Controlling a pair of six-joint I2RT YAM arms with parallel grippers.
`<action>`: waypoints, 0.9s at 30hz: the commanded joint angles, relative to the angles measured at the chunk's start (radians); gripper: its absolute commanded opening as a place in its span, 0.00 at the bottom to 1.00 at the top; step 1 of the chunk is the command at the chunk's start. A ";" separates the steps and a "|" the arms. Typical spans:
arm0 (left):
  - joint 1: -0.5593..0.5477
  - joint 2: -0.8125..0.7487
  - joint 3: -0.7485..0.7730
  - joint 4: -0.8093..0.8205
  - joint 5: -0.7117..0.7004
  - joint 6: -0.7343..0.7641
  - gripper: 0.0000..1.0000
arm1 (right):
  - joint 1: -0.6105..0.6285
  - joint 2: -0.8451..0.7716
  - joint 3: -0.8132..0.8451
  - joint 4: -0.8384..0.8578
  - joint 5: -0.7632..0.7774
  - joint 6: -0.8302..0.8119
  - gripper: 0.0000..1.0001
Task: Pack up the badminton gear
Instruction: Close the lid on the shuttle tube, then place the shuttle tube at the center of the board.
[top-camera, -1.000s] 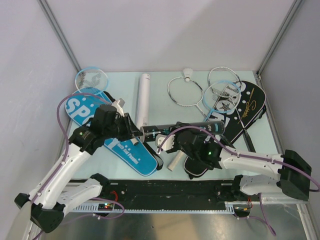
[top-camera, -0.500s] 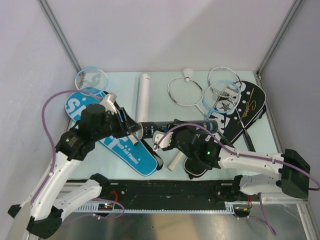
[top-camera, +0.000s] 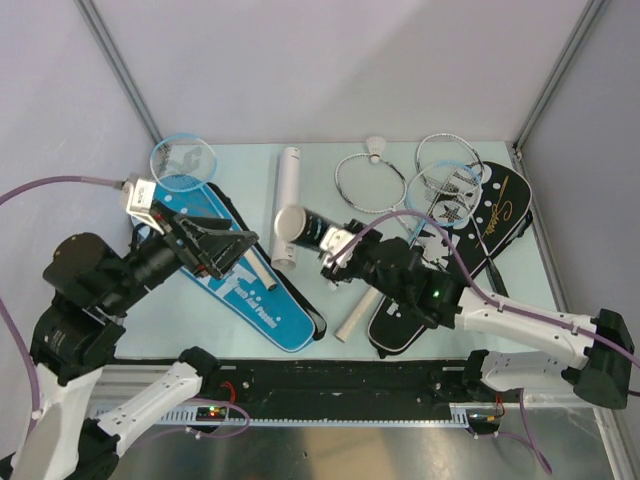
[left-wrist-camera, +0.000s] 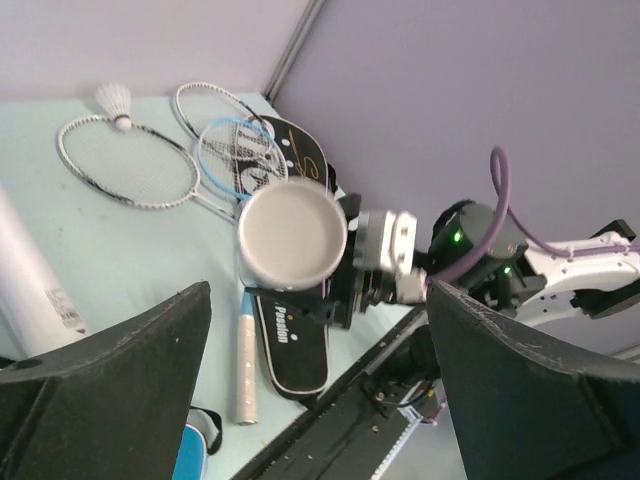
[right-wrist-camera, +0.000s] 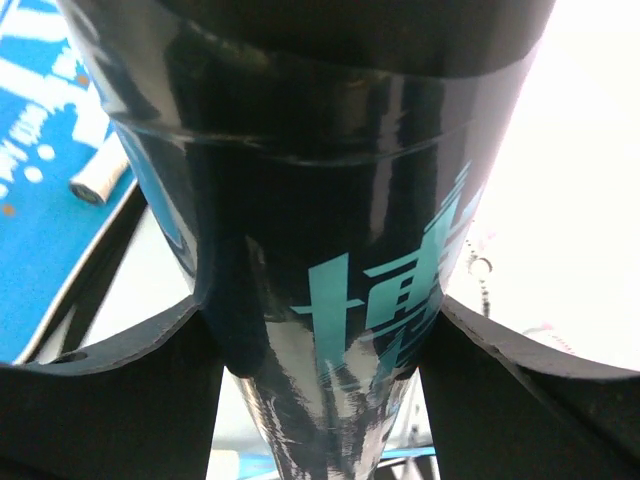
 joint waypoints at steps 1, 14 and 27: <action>-0.007 0.001 0.026 0.017 0.015 0.122 0.92 | -0.081 -0.074 0.102 0.027 -0.114 0.280 0.20; -0.019 0.185 -0.112 0.071 0.229 0.287 0.97 | -0.359 -0.139 0.173 0.063 -0.502 0.997 0.19; -0.115 0.353 -0.295 0.291 0.252 0.260 1.00 | -0.427 -0.057 0.151 0.280 -0.621 1.293 0.20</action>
